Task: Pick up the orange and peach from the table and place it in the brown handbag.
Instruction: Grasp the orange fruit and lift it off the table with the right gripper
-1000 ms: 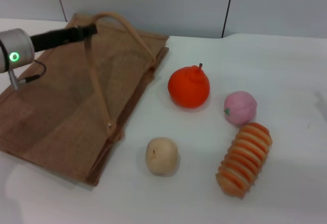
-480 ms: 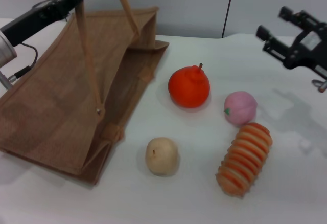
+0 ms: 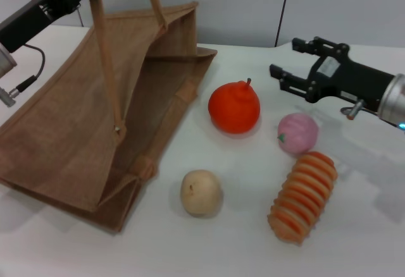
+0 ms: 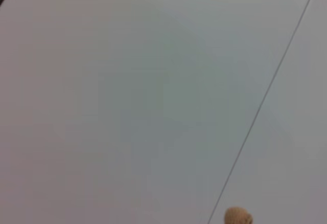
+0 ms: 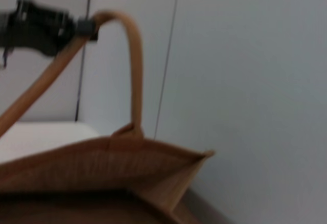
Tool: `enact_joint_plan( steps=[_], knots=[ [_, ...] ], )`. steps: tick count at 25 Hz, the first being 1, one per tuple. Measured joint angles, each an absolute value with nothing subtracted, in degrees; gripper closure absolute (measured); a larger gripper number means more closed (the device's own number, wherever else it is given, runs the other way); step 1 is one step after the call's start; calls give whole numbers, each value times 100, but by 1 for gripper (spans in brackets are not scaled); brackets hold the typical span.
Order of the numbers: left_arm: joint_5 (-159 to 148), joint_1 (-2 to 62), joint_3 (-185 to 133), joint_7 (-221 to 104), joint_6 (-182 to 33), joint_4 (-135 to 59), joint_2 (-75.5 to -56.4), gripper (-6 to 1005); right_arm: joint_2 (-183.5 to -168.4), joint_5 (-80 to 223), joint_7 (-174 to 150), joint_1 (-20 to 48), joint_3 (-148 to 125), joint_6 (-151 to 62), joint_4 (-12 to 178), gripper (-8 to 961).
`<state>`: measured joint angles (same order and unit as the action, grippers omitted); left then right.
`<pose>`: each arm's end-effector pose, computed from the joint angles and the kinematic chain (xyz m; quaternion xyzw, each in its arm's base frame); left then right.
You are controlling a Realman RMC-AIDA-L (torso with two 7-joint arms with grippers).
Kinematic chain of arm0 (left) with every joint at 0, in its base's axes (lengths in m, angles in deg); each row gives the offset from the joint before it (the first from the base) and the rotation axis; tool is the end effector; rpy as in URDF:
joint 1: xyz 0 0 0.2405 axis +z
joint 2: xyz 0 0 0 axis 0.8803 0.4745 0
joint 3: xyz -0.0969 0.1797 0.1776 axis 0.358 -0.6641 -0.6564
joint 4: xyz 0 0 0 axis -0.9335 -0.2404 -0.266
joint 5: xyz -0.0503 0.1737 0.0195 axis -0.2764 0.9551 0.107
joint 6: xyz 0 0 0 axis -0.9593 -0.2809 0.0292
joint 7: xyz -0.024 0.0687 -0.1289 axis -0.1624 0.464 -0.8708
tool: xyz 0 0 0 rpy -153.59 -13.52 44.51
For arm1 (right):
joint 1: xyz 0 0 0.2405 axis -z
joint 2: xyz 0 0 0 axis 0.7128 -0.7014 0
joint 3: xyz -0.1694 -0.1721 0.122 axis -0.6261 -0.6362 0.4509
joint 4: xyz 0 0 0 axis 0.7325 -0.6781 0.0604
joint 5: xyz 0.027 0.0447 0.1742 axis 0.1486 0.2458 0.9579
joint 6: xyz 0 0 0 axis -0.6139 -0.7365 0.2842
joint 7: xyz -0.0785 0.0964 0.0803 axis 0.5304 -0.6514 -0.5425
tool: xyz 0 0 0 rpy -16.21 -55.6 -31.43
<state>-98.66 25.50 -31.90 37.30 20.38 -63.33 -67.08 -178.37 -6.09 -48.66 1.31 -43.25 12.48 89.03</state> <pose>-0.2465 0.3737 0.0754 -0.7499 -0.3118 -0.5086 0.2859 0.2261 0.3957 -0.0296 -0.9126 0.0684 0.2452 0.3200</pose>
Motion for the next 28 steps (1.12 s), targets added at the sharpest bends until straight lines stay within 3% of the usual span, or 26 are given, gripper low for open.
enact_joint_plan(
  steps=[28],
  knots=[
    [-9946,2324,-3191,3784,2254,-6158,-6711,881,-17904,-2298,-5967,-1164,-4552,-542,8264,255]
  ],
)
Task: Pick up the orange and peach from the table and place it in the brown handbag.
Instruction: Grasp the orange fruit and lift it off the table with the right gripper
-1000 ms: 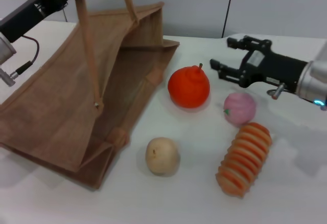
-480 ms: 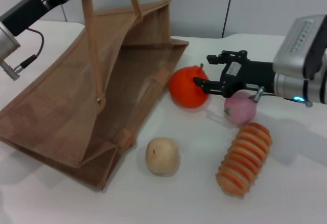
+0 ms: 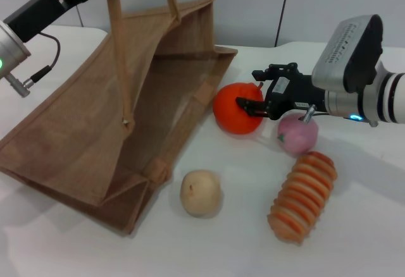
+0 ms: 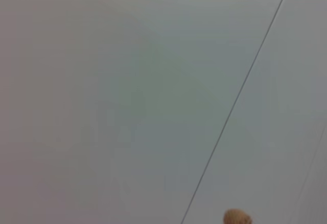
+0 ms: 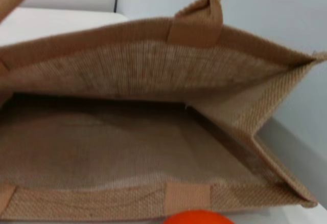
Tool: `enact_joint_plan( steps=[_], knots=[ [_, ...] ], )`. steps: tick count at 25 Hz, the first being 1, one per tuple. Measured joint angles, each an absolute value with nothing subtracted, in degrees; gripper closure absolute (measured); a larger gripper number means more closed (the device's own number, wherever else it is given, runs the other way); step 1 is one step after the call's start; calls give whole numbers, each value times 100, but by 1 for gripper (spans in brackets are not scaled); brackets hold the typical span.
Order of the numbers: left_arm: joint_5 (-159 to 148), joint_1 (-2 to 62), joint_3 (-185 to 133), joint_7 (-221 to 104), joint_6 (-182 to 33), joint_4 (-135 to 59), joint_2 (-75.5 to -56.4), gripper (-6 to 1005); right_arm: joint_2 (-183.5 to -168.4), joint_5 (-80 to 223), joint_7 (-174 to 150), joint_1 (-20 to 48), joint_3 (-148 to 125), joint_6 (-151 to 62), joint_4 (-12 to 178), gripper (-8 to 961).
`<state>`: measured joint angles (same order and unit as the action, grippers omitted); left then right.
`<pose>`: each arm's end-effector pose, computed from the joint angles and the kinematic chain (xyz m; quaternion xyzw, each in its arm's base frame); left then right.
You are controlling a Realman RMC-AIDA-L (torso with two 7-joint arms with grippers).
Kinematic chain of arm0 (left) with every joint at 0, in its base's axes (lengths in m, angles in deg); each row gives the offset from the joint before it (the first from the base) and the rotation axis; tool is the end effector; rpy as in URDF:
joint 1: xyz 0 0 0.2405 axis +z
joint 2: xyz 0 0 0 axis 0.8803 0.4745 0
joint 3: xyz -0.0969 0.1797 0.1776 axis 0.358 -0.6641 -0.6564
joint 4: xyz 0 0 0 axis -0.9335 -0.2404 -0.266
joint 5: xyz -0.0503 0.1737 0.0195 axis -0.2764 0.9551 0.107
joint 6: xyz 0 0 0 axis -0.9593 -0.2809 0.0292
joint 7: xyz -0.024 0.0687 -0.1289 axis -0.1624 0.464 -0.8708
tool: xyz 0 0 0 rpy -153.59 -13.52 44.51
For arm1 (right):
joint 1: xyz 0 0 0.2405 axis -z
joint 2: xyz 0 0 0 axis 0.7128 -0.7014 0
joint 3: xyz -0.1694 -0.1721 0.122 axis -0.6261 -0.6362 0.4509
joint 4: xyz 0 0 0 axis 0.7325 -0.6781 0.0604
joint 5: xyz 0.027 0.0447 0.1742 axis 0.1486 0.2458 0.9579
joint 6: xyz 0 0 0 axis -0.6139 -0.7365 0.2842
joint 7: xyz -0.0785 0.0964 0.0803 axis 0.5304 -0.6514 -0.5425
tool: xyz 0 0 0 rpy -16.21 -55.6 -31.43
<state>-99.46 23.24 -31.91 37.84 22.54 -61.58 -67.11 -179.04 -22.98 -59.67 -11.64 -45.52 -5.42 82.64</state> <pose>-0.2271 0.3787 0.0715 -0.7537 -0.2923 -0.5295 0.2573 0.1972 0.4224 -0.0763 -0.9604 0.0690 0.0883 0.2551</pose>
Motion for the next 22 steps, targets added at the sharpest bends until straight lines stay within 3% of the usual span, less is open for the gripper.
enact_joint_plan(
  steps=[10,18,22],
  knots=[
    [-9946,2303,-3189,3787,2255,-6092,-6704,881,-17913,-2308,-6219,-1283,-4848,-822,8114,257],
    [-9936,2338,-3189,3788,2250,-6088,-6704,881,-17913,-2308,-6272,-1288,-4997,-788,8072,443],
    [-9927,2354,-3189,3788,2250,-6088,-6698,881,-17914,-2308,-6252,-1290,-5158,-694,8057,590]
  ],
)
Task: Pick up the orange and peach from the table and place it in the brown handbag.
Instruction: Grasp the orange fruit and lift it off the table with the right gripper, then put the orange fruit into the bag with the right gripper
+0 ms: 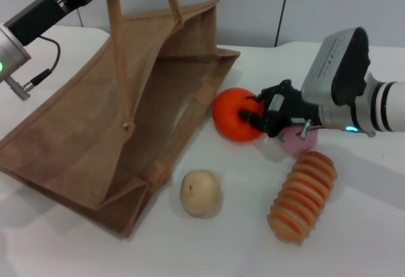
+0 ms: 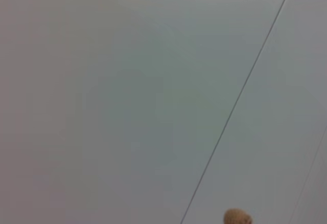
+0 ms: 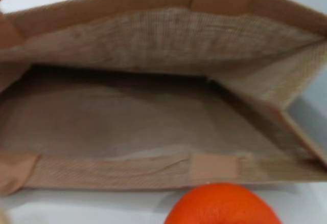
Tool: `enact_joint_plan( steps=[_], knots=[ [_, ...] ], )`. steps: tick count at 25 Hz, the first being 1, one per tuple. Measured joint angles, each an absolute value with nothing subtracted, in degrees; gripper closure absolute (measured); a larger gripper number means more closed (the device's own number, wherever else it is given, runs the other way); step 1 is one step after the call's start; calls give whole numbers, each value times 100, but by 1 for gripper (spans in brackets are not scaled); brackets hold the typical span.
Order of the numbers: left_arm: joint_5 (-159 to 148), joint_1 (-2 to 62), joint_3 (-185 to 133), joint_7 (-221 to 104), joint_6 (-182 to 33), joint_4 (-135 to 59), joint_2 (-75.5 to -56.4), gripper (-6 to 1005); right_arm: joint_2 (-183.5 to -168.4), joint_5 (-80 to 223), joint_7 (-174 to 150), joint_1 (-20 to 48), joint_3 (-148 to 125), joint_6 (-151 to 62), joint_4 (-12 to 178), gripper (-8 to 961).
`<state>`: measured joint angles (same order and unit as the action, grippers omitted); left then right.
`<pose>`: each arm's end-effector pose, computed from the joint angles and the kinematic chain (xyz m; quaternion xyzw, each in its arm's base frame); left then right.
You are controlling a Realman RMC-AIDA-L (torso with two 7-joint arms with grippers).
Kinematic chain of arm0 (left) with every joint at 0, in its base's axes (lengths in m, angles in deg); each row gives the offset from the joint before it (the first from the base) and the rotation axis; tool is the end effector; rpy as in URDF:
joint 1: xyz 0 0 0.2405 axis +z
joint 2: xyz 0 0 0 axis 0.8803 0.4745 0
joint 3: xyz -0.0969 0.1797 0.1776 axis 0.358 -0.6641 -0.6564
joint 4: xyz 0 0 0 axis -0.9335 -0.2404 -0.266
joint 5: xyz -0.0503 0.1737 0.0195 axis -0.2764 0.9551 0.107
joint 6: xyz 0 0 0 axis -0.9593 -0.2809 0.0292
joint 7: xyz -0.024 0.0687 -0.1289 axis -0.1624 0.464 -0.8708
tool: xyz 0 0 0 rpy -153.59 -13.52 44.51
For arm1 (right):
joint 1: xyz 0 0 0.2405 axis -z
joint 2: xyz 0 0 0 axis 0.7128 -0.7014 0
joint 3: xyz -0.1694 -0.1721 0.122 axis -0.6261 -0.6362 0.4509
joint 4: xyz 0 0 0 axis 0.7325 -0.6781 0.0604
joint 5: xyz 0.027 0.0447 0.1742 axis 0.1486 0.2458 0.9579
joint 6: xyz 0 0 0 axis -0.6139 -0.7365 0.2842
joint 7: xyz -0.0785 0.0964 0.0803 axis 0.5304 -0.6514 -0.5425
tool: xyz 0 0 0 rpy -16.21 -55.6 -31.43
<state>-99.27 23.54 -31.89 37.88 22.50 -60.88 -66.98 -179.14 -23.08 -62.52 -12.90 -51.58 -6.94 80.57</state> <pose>-0.2296 0.3772 0.0698 -0.7525 -0.2980 -0.5288 0.2555 0.2014 0.4142 -0.0876 -0.9707 0.0672 0.0515 0.2249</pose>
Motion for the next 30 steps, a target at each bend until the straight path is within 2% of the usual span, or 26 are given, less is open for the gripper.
enact_joint_plan(
  steps=[1,12,21,30],
  knots=[
    [-9923,2358,-3189,3788,2250,-6088,-6696,881,-17915,-2307,-6239,-1290,-5249,-628,8065,627],
    [-9896,2425,-3189,3787,2240,-6088,-6682,880,-17906,-2277,-6263,-1041,-5354,360,8553,720],
    [-9890,2378,-3225,3776,2240,-6088,-6669,880,-17903,-2262,-6714,-487,-5325,1781,9762,747],
    [-9861,1999,-3349,3709,2446,-6088,-6707,880,-17965,-2260,-6700,-835,-5569,1876,9665,746]
  ],
)
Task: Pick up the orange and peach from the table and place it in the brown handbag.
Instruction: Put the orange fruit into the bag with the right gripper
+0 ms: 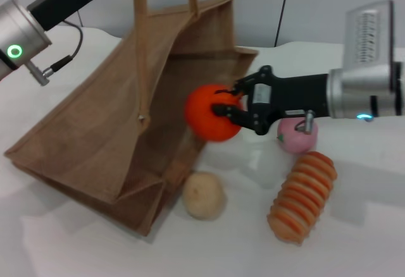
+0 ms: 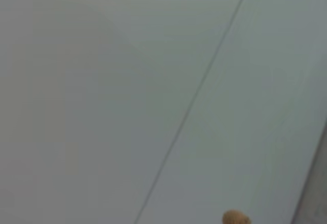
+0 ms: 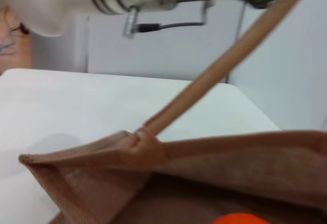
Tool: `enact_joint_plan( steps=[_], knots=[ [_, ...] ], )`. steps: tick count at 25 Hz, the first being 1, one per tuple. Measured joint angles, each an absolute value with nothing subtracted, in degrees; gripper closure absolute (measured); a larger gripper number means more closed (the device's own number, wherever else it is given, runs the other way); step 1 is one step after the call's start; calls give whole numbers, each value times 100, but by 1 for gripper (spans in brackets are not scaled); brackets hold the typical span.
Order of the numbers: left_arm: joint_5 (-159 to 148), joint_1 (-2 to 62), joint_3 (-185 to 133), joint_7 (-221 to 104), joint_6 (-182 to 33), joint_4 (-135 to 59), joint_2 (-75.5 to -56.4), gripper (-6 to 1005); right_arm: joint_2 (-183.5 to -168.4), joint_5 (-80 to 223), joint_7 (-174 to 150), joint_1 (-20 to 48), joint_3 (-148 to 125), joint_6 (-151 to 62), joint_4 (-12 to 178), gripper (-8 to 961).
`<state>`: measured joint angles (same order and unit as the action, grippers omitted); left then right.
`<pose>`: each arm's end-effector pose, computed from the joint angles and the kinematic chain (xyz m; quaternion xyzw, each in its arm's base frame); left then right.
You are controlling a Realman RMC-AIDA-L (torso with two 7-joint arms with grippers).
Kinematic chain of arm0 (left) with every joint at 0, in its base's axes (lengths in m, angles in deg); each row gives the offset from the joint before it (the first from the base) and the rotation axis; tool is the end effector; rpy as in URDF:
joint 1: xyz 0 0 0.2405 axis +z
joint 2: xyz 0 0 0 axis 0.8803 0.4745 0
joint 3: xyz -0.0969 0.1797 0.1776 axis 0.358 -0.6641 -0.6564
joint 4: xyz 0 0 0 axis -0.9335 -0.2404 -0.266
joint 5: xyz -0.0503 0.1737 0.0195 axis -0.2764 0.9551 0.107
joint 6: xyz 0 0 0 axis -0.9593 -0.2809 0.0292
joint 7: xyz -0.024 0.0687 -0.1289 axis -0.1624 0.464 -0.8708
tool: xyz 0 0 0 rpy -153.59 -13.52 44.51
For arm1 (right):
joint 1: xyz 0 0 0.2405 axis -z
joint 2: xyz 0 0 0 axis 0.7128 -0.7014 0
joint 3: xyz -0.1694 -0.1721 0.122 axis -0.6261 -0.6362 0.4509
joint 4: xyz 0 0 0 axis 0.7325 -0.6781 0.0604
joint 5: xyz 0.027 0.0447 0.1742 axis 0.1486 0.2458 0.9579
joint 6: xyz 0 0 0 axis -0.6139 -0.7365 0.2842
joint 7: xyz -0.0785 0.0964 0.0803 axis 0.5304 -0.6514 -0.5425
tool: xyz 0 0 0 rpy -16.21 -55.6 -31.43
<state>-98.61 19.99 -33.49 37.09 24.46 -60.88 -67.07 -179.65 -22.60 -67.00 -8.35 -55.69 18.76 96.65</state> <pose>-0.2007 0.3856 0.0639 -0.7736 -0.2702 -0.5325 0.2120 0.1599 0.3901 -0.0634 -0.9787 -0.0218 0.1688 0.1150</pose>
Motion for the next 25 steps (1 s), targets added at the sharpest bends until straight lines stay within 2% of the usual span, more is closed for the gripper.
enact_joint_plan(
  steps=[14,25],
  knots=[
    [-9880,1792,-3347,3585,3048,-6020,-6718,880,-18044,-2253,-6415,-1828,-5699,775,8680,751],
    [-10008,1864,-3261,3541,3343,-6018,-6717,881,-18043,-1250,-5864,-1712,-5678,61,8503,750]
  ],
)
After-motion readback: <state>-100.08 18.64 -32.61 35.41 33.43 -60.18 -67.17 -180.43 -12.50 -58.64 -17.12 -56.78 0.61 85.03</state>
